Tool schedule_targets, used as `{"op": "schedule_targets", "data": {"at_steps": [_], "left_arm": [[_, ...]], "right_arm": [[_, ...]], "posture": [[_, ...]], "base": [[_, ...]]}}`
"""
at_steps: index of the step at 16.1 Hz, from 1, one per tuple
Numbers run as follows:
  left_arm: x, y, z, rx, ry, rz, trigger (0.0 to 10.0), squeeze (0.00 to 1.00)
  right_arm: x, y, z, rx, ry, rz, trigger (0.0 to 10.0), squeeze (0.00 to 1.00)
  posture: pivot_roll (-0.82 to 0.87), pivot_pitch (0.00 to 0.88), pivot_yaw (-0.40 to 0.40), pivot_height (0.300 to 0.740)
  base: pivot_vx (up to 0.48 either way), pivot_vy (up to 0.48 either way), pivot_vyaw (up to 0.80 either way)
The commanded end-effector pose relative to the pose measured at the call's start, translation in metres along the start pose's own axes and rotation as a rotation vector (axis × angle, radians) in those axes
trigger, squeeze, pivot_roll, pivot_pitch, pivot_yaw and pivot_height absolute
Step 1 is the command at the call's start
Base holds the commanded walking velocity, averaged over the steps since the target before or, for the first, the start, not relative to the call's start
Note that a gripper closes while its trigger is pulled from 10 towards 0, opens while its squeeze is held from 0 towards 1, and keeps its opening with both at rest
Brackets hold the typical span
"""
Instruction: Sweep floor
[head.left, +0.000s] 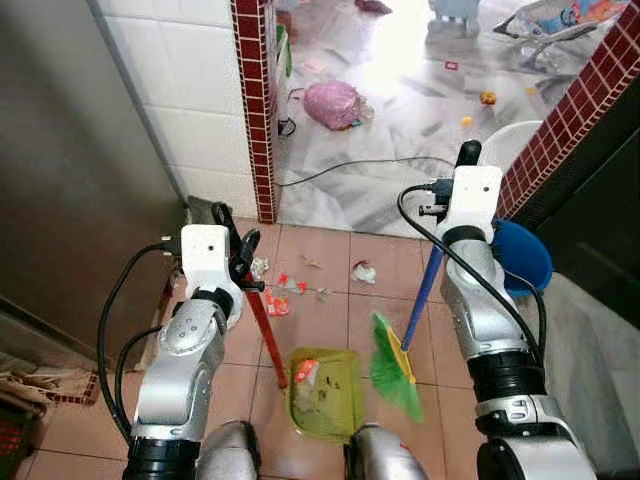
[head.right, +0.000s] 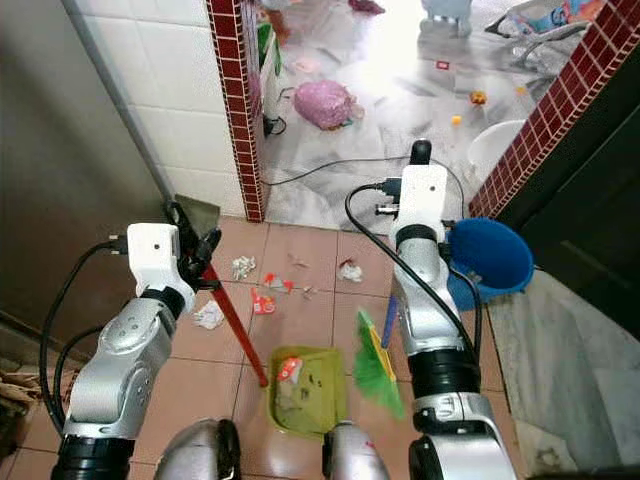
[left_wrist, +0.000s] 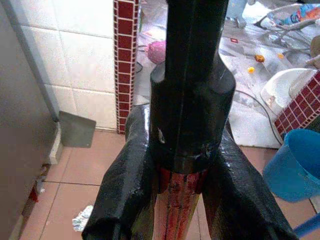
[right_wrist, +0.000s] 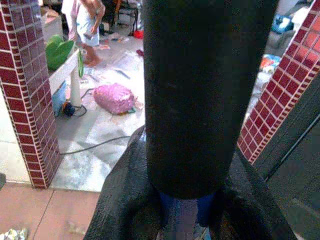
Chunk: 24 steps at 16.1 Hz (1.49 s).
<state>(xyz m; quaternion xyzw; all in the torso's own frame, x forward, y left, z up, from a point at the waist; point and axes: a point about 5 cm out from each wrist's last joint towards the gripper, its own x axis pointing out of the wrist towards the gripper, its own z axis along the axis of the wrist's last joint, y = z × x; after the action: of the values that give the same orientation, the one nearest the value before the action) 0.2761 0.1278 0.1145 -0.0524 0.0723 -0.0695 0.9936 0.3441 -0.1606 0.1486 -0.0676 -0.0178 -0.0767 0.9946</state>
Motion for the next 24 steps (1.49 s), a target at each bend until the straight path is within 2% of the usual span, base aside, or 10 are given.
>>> {"op": "schedule_targets", "data": {"at_steps": [1, 14, 18, 20, 24], "left_arm": [[0.000, -0.003, 0.013, -0.009, -0.051, -0.021, 10.0, 0.00], [0.002, -0.004, 0.015, -0.034, -0.058, -0.035, 10.0, 0.00], [0.001, -0.006, 0.014, -0.040, -0.059, -0.042, 10.0, 0.00], [0.001, -0.006, 0.014, -0.041, -0.058, -0.044, 10.0, 0.00], [0.002, -0.006, 0.014, -0.041, -0.058, -0.045, 10.0, 0.00]], "right_arm": [[0.000, -0.006, -0.003, -0.014, 0.017, -0.027, 10.0, 0.00], [0.002, -0.011, -0.007, -0.050, 0.036, -0.060, 10.0, 0.00], [0.001, -0.011, -0.008, -0.060, 0.042, -0.059, 10.0, 0.00], [0.001, -0.013, -0.013, -0.067, 0.077, -0.070, 10.0, 0.00], [0.000, -0.014, -0.014, -0.075, 0.068, -0.066, 10.0, 0.00]], "posture": [[-0.01, 0.119, -0.036, 0.740], [-0.01, 0.110, -0.033, 0.740], [-0.01, 0.108, -0.033, 0.740], [-0.01, 0.106, -0.033, 0.740], [-0.01, 0.101, -0.034, 0.740]], "base": [[0.000, 0.000, -0.80], [0.000, 0.000, -0.79], [0.000, 0.000, 0.00], [0.000, 0.000, -0.72], [0.000, 0.000, -0.71]]}}
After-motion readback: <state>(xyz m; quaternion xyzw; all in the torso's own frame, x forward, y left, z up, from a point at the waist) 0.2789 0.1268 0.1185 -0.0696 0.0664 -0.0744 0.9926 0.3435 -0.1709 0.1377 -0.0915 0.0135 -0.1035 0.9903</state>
